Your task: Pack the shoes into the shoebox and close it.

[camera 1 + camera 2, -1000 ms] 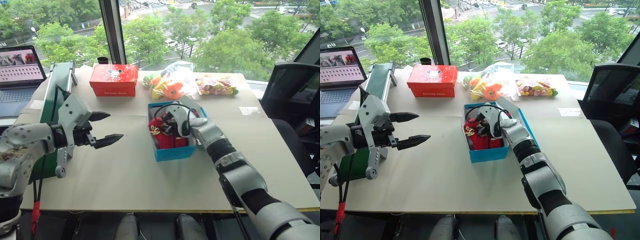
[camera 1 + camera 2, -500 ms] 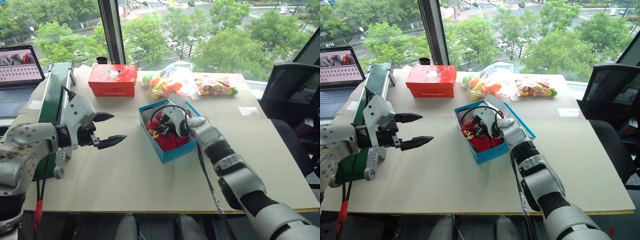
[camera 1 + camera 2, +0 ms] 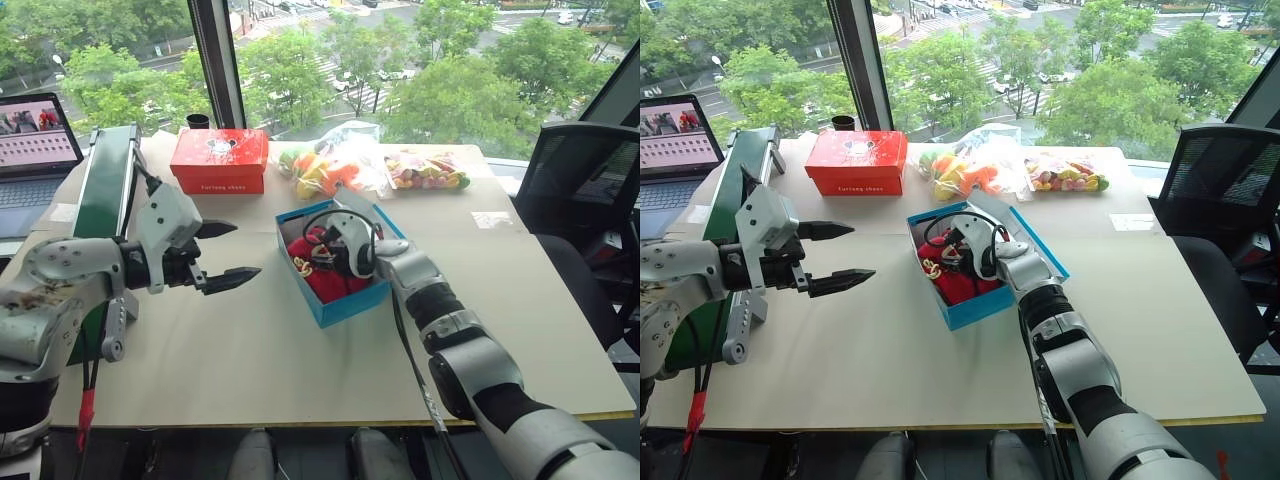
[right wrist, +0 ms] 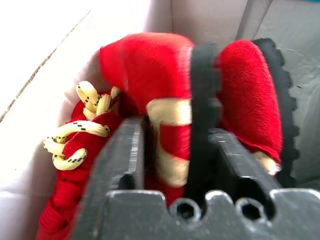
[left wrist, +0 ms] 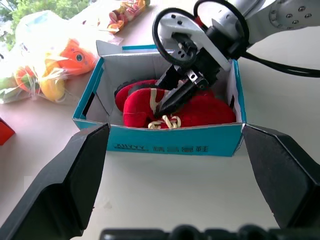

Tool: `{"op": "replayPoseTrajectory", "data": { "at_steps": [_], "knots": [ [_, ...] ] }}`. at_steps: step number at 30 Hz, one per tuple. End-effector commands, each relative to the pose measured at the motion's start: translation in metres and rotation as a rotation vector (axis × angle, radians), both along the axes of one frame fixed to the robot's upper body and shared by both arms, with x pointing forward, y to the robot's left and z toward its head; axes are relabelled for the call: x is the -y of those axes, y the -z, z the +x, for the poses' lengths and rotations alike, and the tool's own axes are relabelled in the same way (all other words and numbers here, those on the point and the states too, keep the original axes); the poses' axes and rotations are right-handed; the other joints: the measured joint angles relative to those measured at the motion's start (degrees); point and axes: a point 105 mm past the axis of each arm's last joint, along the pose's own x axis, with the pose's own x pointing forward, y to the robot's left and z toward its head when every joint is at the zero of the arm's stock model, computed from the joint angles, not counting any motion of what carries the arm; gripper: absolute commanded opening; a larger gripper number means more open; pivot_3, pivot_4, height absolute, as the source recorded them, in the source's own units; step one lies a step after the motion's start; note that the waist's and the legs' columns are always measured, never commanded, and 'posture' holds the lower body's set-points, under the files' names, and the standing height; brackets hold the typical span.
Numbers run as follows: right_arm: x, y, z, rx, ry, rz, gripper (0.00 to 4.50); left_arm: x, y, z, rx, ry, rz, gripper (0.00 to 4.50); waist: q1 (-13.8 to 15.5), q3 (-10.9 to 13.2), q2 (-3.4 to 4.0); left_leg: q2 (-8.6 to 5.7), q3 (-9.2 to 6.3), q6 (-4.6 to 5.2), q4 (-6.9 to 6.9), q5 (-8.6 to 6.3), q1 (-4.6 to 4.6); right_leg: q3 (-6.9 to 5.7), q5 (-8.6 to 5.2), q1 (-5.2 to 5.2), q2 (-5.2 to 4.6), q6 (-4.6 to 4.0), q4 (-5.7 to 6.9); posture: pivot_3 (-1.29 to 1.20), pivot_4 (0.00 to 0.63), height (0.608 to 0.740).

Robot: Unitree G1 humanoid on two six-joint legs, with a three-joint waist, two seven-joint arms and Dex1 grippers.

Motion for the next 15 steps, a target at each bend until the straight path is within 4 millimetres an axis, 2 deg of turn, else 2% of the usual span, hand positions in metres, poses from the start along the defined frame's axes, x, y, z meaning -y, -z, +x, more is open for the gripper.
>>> {"op": "replayPoseTrajectory", "data": {
  "at_steps": [1, 6, 11, 13, 15],
  "knots": [
    [0.012, 0.020, -0.004, -0.068, 0.051, -0.012, 4.46, 0.003, -0.008, 0.001, 0.037, 0.020, 0.002, 4.50, 0.0, 0.0, 0.00, 0.00, -0.01, 0.00, 0.00, 0.00, 0.00, 0.00, 0.00, 0.00, 0.00, 0.00, 0.01, 0.00, 0.150, 0.739],
    [0.010, -0.038, -0.009, -0.095, 0.027, 0.215, 4.46, 0.004, -0.007, 0.002, 0.027, 0.036, 0.008, 4.50, 0.3, 0.1, 0.05, -0.01, -0.04, 0.00, 0.02, 0.00, -0.13, -0.03, 0.00, -0.09, -0.01, 0.00, 0.00, 0.00, 0.150, 0.739],
    [0.017, -0.090, -0.028, -0.103, -0.021, 0.366, 4.46, 0.004, -0.001, -0.002, -0.007, 0.072, 0.040, 4.50, 0.7, 0.1, 0.11, 0.00, -0.04, 0.00, 0.04, 0.01, -0.58, -0.03, 0.01, -0.59, 0.00, -0.02, 0.07, 0.00, 0.150, 0.739],
    [0.020, -0.105, -0.038, -0.083, -0.054, 0.389, 4.46, 0.003, -0.002, 0.000, -0.005, 0.078, 0.047, 4.50, 0.8, 0.1, 0.16, 0.00, -0.04, 0.01, 0.07, 0.02, -0.87, -0.03, 0.02, -0.88, 0.01, -0.02, 0.16, 0.00, 0.150, 0.739],
    [0.023, -0.111, -0.041, -0.050, -0.062, 0.385, 4.46, 0.004, -0.003, 0.002, -0.001, 0.084, 0.051, 4.50, 0.8, 0.1, 0.17, -0.01, -0.05, 0.00, 0.09, 0.02, -0.96, -0.04, 0.02, -0.96, 0.01, -0.02, 0.16, 0.00, 0.150, 0.739]
  ]
}}
